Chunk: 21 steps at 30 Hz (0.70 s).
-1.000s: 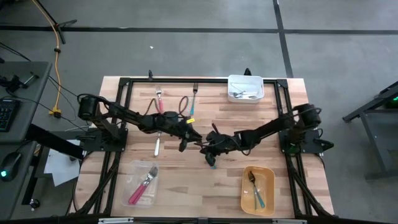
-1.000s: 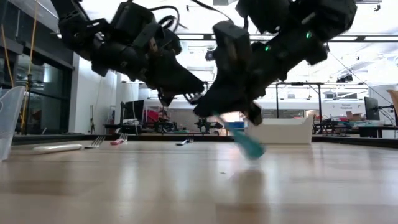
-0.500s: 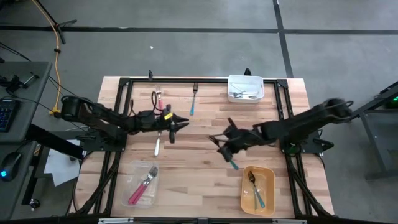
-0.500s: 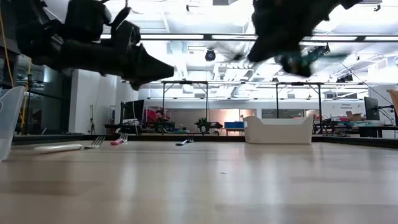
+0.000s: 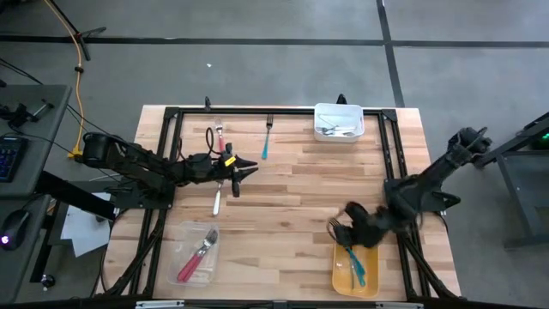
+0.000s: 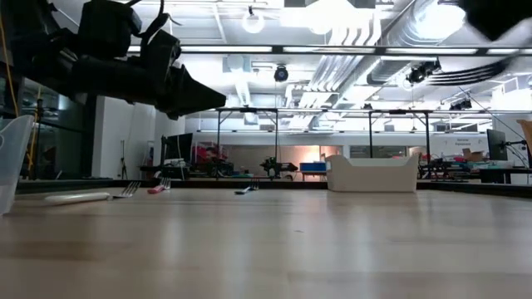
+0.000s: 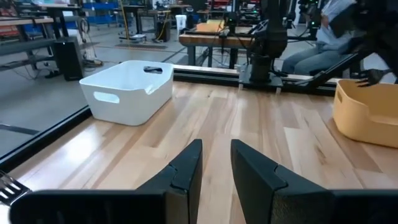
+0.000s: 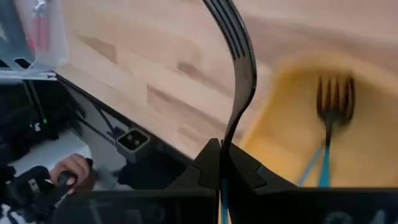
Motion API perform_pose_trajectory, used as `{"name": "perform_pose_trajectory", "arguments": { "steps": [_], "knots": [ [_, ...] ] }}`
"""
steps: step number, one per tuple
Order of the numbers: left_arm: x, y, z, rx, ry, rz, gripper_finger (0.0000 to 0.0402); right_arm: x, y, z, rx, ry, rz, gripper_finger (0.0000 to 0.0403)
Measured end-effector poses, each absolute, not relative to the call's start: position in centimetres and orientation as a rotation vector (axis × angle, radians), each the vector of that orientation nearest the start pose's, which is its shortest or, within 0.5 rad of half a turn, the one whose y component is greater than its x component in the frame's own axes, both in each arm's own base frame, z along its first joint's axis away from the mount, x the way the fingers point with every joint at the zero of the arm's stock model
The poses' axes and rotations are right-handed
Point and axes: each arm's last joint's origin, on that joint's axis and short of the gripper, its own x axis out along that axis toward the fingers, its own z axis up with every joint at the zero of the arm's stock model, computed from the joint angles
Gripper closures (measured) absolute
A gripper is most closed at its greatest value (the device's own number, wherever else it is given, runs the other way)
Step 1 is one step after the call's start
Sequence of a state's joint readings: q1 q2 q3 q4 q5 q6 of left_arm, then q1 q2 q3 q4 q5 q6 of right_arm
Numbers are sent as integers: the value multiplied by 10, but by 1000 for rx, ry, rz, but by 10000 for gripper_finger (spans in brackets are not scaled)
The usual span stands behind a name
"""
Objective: Sort silverware by color (type)
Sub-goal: Put the bottom blue fork into the yellow bin
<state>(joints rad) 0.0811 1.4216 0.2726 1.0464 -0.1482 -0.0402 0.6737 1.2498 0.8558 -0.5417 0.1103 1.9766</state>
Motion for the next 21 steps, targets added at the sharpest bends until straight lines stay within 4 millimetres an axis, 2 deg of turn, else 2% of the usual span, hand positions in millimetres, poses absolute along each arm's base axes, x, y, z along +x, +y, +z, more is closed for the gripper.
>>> {"name": "perform_pose_trajectory", "arguments": {
  "steps": [5,8,16,21],
  "knots": [
    [231,23,156,-29,100,230,323,169,179,229,1518,989,-589,401],
    [231,23,156,-8,102,229,323,165,191,221,1508,1023,-594,401],
    [231,23,156,-10,102,227,323,174,200,196,1435,1061,-678,401],
    [231,23,156,-19,101,226,323,172,203,190,1407,1079,-694,401]
  ]
}}
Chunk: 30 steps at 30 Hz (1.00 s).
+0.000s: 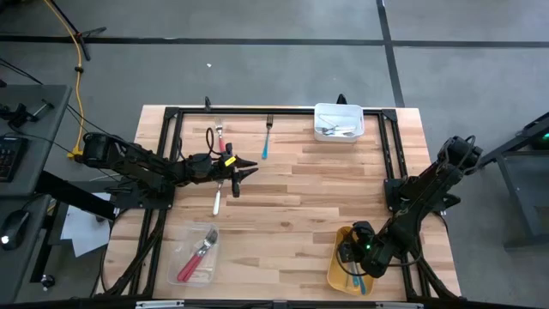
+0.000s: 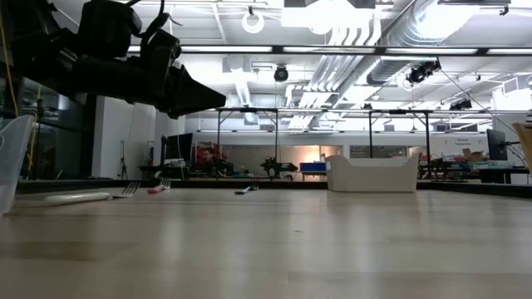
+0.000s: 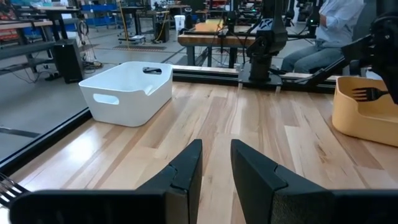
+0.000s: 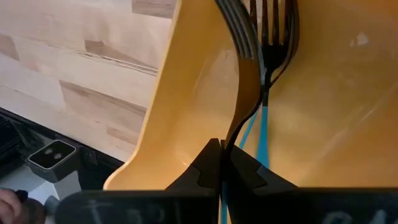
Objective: Sort silverware by color (type)
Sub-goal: Put the bottom blue fork into the yellow bin, then put the pink fork into the transparent bin
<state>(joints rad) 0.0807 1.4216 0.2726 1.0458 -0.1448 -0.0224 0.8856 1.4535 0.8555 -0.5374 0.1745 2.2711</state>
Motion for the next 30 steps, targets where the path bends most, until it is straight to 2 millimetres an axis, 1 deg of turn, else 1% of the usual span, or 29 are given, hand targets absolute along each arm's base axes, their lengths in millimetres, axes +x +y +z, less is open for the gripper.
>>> {"name": "perform_pose_trajectory", "arguments": {
  "steps": [7,9,12,18,21,23,25,28,30],
  "knots": [
    [231,23,156,-22,101,226,323,170,200,188,1372,1085,-731,400],
    [231,23,156,-22,100,226,323,169,199,188,1362,1088,-742,394],
    [231,23,156,-22,100,226,323,169,199,188,1365,1098,-739,370],
    [231,23,156,-21,100,226,323,167,201,188,1363,1214,-721,296],
    [231,23,156,-21,100,226,323,164,198,195,1336,1239,-686,278],
    [231,23,156,-20,100,226,323,163,194,205,1286,1226,-692,278],
    [231,23,156,-18,99,226,323,162,188,218,1206,1189,-687,287],
    [231,23,156,-4,101,226,323,166,175,235,1053,1127,-644,316],
    [231,23,156,-3,101,225,323,170,165,241,965,1098,-617,342]
  ]
}}
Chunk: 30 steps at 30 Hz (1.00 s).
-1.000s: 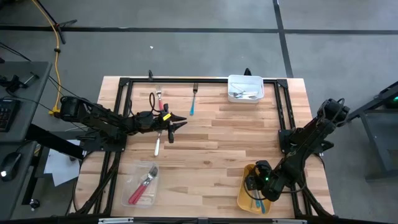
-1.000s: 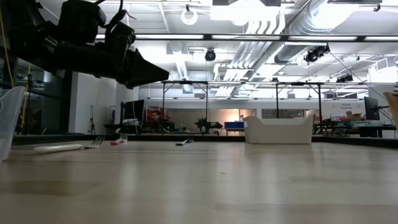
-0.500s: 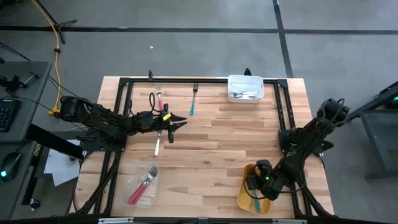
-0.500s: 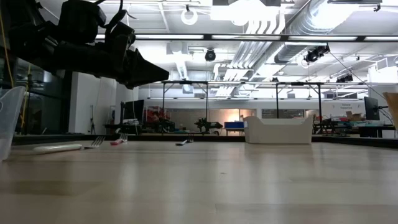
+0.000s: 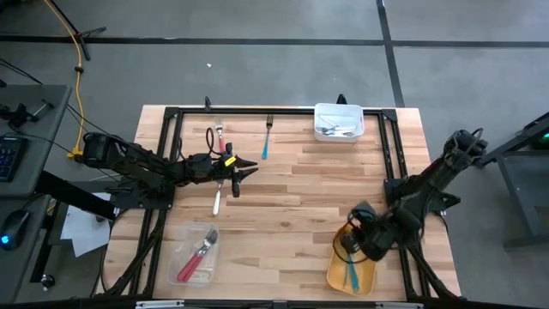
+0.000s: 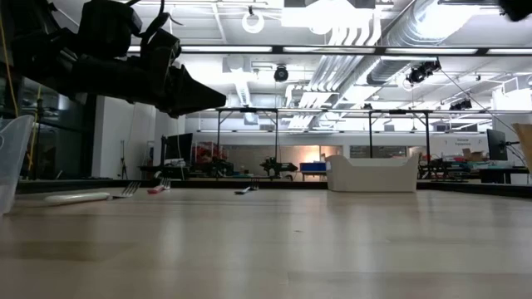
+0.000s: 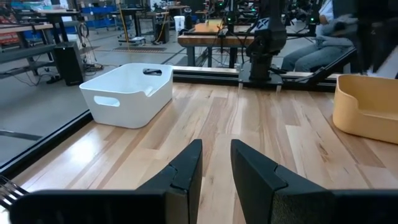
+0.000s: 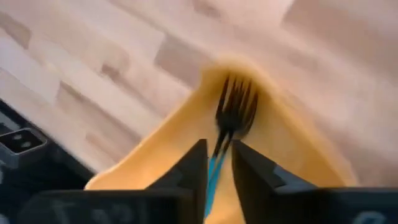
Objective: Sort silverware by color (type)
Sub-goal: Put the pink fork into the transparent bin
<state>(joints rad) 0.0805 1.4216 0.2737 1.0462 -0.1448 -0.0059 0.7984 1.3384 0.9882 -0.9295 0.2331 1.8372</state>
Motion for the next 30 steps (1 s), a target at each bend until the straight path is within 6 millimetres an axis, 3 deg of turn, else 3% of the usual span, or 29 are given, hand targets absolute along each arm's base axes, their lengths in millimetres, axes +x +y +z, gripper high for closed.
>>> {"name": "perform_pose_trajectory", "arguments": {
  "steps": [4,9,16,22,26,30],
  "knots": [
    [231,23,156,12,101,225,323,182,137,240,803,1100,-559,395],
    [234,24,159,26,91,221,323,207,94,232,613,1036,-454,395],
    [243,34,168,8,90,169,323,249,32,208,434,707,-150,401],
    [256,48,168,-41,273,195,332,251,-29,200,232,381,-101,402],
    [263,61,171,-119,446,247,349,247,-61,211,100,215,-185,402],
    [262,73,174,-203,661,332,361,245,-81,221,32,159,-232,402]
  ]
}}
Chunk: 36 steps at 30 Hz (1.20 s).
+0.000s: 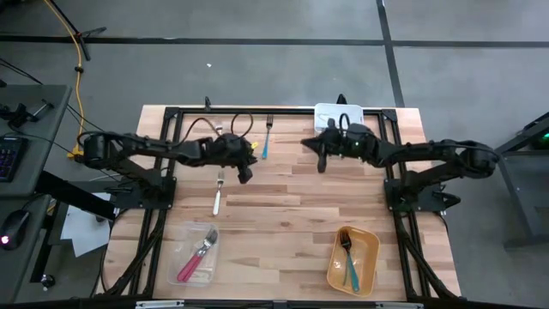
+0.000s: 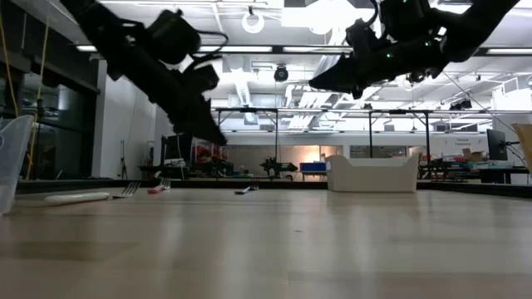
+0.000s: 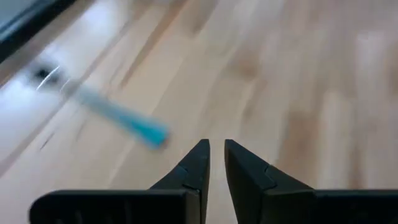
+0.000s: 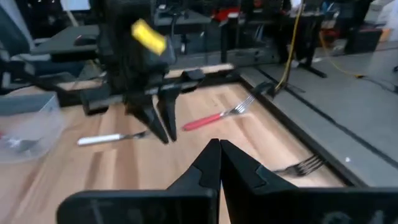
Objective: Sort silverware by color (type)
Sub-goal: Put the pink fork into the transparent bin
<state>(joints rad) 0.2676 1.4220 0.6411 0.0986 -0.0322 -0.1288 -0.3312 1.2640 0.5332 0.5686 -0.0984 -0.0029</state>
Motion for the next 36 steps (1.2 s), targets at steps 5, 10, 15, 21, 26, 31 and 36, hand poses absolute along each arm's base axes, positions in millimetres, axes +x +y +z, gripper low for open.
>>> {"name": "perform_pose_trajectory", "arguments": {
  "steps": [5,10,15,21,26,31,36],
  "knots": [
    [253,82,177,-238,871,543,351,240,-90,217,17,176,-264,402],
    [240,80,172,-381,1036,609,317,238,-92,213,-2,199,-245,403],
    [234,77,170,-445,1085,657,277,238,-92,213,-20,202,-232,403],
    [221,110,172,-581,1037,861,244,238,-92,213,-24,202,-207,403],
    [202,143,173,-636,999,1022,226,238,-91,213,-23,203,-205,403],
    [189,167,171,-632,975,1084,222,238,-91,213,-23,203,-204,403],
    [189,185,157,-722,946,996,222,238,-91,213,-24,201,-205,403]
  ]
}}
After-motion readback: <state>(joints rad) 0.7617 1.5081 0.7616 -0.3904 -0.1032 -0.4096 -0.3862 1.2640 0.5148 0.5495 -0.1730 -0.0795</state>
